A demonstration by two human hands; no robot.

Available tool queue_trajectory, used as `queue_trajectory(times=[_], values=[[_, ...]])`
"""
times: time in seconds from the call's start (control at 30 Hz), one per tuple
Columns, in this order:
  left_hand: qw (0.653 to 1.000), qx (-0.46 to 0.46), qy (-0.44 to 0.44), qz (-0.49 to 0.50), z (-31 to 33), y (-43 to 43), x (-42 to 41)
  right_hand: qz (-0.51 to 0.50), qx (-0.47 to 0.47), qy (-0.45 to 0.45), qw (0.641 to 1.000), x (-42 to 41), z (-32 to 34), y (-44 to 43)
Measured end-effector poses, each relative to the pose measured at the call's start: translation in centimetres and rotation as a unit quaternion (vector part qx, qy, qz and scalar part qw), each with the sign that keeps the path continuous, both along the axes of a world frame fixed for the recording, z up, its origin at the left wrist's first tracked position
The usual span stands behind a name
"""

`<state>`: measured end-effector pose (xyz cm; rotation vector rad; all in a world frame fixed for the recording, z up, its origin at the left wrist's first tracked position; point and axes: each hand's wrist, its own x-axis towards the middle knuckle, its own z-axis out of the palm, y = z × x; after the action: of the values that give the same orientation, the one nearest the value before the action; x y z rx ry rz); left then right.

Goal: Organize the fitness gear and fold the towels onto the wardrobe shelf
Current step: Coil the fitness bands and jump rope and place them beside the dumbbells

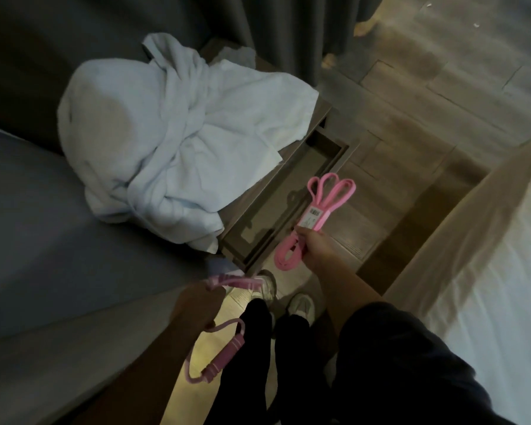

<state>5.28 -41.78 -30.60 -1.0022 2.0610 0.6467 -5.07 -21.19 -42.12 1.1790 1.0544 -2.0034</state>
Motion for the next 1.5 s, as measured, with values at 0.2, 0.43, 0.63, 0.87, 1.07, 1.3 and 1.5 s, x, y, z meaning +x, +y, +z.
queue_trajectory(times=[0.2, 0.43, 0.63, 0.87, 1.07, 1.3, 1.5], values=[[0.999, 0.006, -0.005, 0.038, -0.4, -0.6, 1.4, 0.094, 0.028, 0.030, 0.995, -2.3, 0.1, -3.5], [0.997, 0.001, 0.013, 0.075, -1.5, -1.0, 2.4, 0.025, -0.009, 0.029, 0.999, -4.0, -0.4, -7.1], [0.994, 0.003, 0.029, 0.106, -2.7, -1.1, 3.8, -0.026, -0.072, 0.021, 0.997, -4.9, -1.1, -9.3], [0.992, -0.001, 0.041, 0.119, -3.4, -1.6, 5.6, -0.007, -0.053, 0.035, 0.998, -4.7, -1.5, -9.5], [0.992, 0.009, 0.056, 0.116, -2.6, -1.9, 7.6, -0.026, -0.081, 0.074, 0.994, -2.7, -0.5, -8.8], [0.987, 0.015, 0.081, 0.139, -1.0, -3.0, 8.9, -0.011, -0.070, 0.109, 0.991, -1.6, 1.8, -8.6], [0.988, 0.016, 0.105, 0.116, 1.3, -2.8, 8.7, 0.113, 0.036, 0.104, 0.987, 0.9, 5.8, -7.9]])
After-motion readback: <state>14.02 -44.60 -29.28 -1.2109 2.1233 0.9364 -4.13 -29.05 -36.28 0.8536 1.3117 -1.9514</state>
